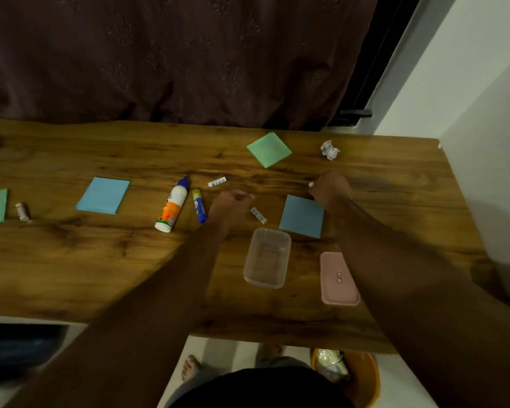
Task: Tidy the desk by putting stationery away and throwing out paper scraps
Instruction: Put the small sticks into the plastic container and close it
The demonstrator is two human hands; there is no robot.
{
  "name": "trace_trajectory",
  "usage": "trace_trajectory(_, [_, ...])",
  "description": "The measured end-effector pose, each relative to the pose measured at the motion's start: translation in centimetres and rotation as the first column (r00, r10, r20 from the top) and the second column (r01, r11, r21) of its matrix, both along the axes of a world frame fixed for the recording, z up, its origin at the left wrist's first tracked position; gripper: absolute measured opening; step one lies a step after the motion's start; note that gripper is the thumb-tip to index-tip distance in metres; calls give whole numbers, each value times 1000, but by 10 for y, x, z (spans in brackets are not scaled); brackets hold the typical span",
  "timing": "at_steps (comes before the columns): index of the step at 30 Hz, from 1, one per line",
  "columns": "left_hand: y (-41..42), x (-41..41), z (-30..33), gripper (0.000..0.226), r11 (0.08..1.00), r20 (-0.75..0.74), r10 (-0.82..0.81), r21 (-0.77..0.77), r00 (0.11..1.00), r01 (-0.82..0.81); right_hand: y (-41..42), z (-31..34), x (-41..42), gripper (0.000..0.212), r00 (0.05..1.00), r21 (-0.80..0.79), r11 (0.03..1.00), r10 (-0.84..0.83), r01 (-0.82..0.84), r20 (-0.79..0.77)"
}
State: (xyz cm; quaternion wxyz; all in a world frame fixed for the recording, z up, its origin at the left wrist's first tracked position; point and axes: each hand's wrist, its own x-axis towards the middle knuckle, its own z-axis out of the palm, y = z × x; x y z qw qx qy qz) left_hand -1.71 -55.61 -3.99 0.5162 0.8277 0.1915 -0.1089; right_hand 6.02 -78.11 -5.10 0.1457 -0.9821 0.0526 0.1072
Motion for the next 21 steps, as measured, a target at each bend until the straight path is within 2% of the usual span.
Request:
trace_trajectory(3, [1,3,-3,14,1000,-2,28,-3,1000,-28,15,31,2,37,991,56,993,96,-101,92])
trace_trajectory(6, [0,5,-6,12,999,9,29,33,1000,-29,38,78,-23,14,954,204,932,298,-301,46])
trace_trajectory(7, [-1,6,-7,11,998,20,30,58,999,-31,46,92,-40,10,923,205,904,384,-376,-3])
trace_trajectory(10, [-2,10,-9,13,993,39,25,115,999,-29,67,101,-87,11,809,68,819,574,-570,-125])
trace_trajectory(15, [-6,11,-12,14,984,29,-50,172,998,44,83,74,-125,20,801,-173,783,593,-598,-83])
trace_trajectory(21, [-11,9,-18,28,967,-4,-141,212,990,139,84,56,-145,22,800,-199,791,598,-579,47])
